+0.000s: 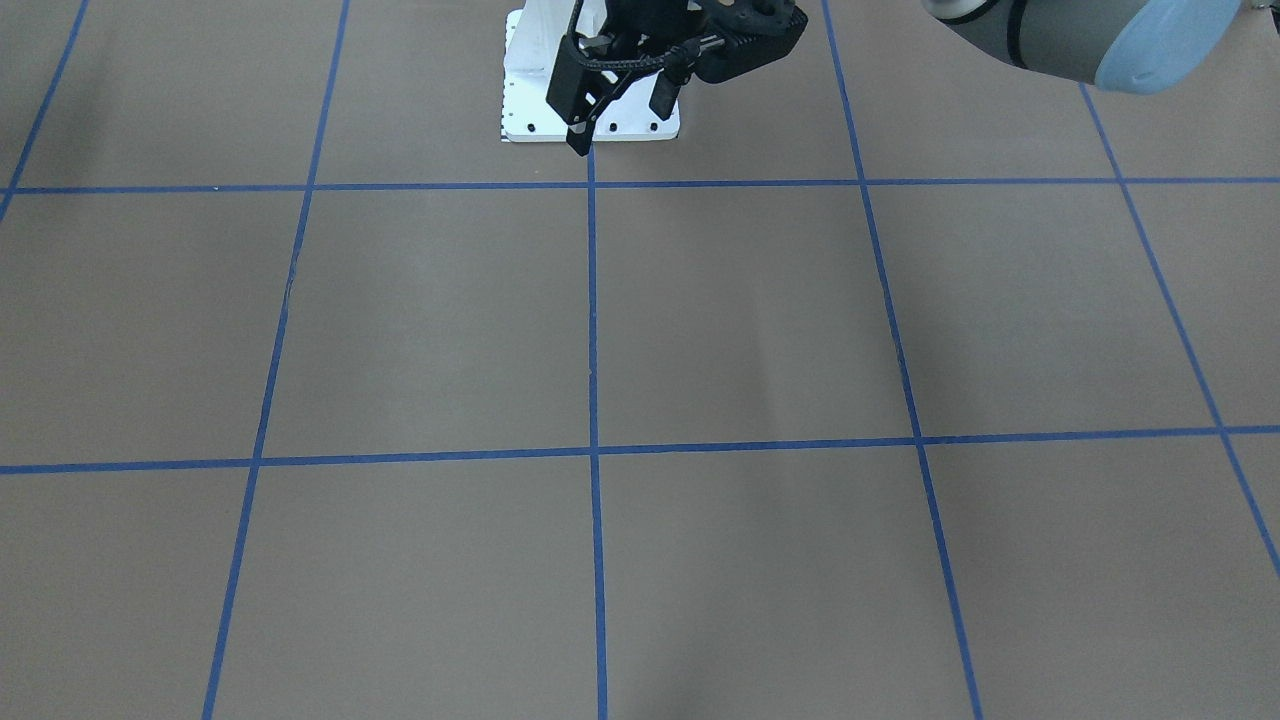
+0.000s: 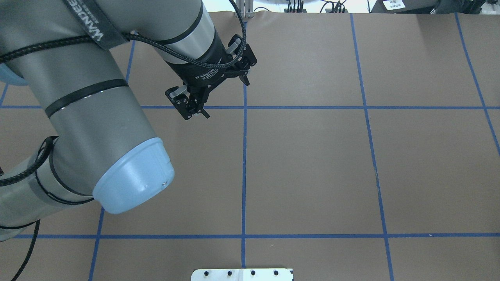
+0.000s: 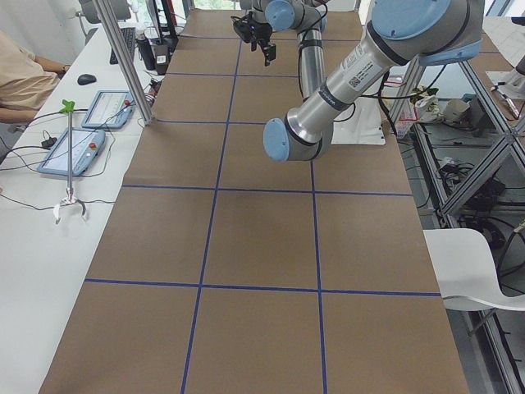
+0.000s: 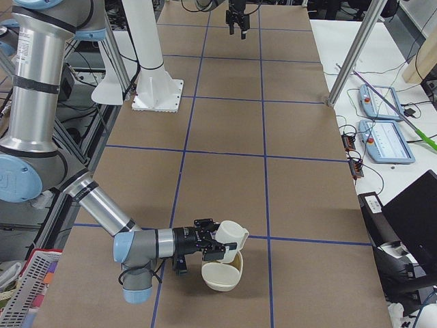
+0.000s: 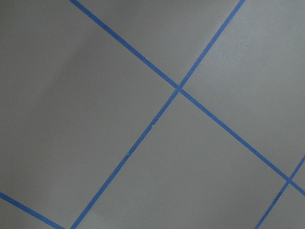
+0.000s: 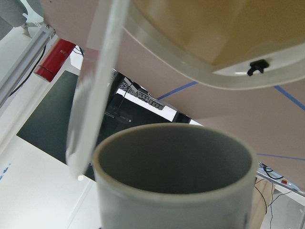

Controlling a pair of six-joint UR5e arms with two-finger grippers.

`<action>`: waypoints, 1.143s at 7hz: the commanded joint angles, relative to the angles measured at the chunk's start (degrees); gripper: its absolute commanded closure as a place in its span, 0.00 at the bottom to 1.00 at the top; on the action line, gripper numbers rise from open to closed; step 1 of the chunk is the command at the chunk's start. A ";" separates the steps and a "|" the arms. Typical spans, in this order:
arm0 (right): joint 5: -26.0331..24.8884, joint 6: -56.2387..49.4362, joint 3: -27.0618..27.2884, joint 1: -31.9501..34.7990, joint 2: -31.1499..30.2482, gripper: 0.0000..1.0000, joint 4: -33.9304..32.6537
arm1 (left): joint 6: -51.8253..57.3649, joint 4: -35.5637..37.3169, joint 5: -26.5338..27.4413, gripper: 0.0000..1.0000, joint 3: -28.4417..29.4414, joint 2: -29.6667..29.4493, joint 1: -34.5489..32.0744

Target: Left arm hands cup to right arm to dump lemon

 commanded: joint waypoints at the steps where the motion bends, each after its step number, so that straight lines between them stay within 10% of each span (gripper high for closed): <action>1: 1.27 -1.06 2.27 0.88 -0.29 0.90 0.36 | 0.03 0.91 0.51 0.00 -0.14 -0.43 -0.02; 8: 0.78 -40.48 19.42 -11.04 1.62 0.88 -20.60 | 0.03 1.78 0.43 0.00 -1.63 0.10 -0.02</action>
